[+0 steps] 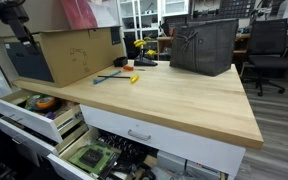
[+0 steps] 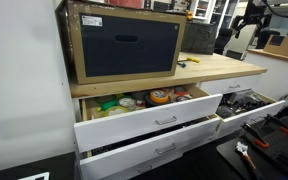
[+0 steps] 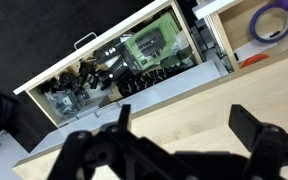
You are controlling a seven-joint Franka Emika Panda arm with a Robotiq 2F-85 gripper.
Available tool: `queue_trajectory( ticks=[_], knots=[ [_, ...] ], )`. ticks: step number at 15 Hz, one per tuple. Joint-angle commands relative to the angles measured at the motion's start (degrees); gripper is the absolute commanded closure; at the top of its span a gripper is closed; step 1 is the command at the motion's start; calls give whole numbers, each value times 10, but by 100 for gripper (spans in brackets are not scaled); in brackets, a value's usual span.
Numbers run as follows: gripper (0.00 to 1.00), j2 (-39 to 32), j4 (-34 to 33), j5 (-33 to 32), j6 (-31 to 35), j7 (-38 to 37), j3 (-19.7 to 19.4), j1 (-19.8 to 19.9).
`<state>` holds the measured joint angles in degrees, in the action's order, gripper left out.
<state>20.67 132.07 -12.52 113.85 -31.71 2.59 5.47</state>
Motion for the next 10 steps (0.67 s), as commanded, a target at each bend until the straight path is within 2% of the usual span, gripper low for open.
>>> queue_trajectory(
  ticks=[1, 3, 4, 6, 10],
  knots=[
    [0, 12, 10, 1, -10, -34, 7, 11],
    [0, 12, 11, -4, -19, -60, 9, 14],
    [0, -30, -7, -20, -4, 10, -43, 44],
    [0, -69, -16, -63, 9, -32, -51, 70],
    [0, -187, -99, -92, 8, -28, -118, 116]
  ],
)
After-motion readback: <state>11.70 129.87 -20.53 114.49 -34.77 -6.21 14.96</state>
